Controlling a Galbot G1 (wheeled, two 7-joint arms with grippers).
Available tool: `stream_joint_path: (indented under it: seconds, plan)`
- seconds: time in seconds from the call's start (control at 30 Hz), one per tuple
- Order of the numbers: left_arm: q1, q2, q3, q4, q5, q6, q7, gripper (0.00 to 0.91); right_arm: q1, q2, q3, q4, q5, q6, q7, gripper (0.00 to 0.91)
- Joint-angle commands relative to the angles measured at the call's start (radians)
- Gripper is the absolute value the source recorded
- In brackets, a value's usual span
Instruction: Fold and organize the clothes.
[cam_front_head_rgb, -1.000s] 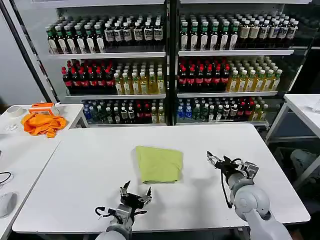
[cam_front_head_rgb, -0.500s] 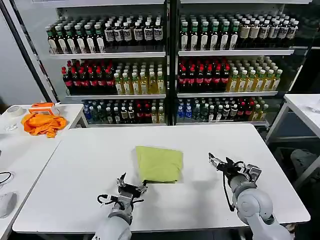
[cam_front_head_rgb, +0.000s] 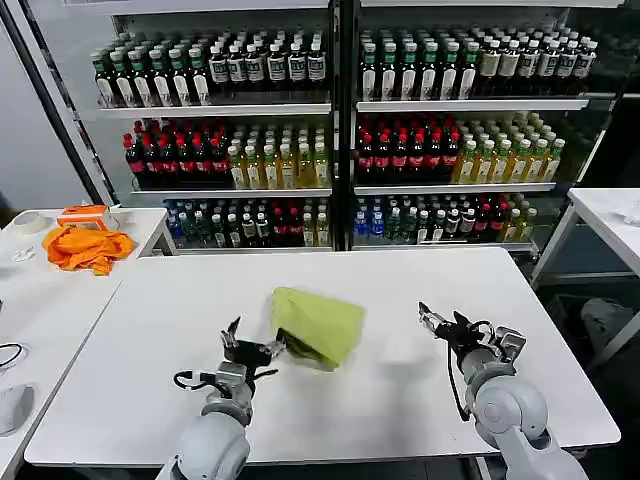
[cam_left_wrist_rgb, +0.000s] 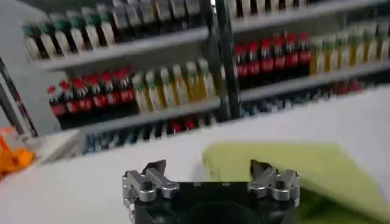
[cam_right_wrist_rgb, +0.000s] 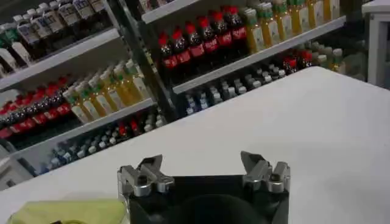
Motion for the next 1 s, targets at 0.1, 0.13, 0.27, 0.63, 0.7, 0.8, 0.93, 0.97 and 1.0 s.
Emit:
stream_joint_path:
  seconds: [0.1, 0.13, 0.27, 0.63, 0.7, 0.8, 0.93, 0.97, 1.0]
  plan:
    - [0.052, 0.09, -0.008, -0.118, -0.011, -0.132, 0.036, 0.907, -0.006, 0.009, -0.008, 0.009, -0.002, -0.002, 0.005, 0.907]
    - [0.063, 0.099, -0.013, -0.105, 0.022, -0.128, 0.047, 0.907, -0.007, 0.01, -0.01, 0.01, -0.002, -0.004, 0.005, 0.907]
    - [0.116, 0.126, -0.043, -0.1, 0.038, -0.118, 0.085, 0.907, -0.011, 0.019, -0.049, 0.017, -0.003, -0.014, 0.006, 0.907]
    - [0.181, 0.108, -0.11, -0.125, 0.042, -0.127, 0.082, 0.907, 0.121, 0.093, -0.205, -0.1, 0.18, -0.069, 0.113, 0.907]
    - [0.182, 0.102, -0.108, -0.126, 0.042, -0.127, 0.079, 0.907, 0.159, 0.112, -0.242, -0.135, 0.186, -0.075, 0.135, 0.907]
    - [0.182, 0.098, -0.111, -0.125, 0.041, -0.128, 0.079, 0.907, 0.206, 0.128, -0.289, -0.168, 0.177, -0.081, 0.162, 0.907]
    - [0.19, 0.087, -0.112, -0.125, 0.042, -0.128, 0.08, 0.907, 0.279, 0.155, -0.37, -0.207, 0.111, -0.104, 0.187, 0.907]
    - [0.193, 0.083, -0.111, -0.127, 0.042, -0.127, 0.08, 0.907, 0.295, 0.163, -0.392, -0.22, 0.098, -0.104, 0.199, 0.907]
    - [0.196, 0.078, -0.111, -0.128, 0.042, -0.126, 0.08, 0.907, 0.309, 0.173, -0.415, -0.239, 0.074, -0.105, 0.208, 0.907]
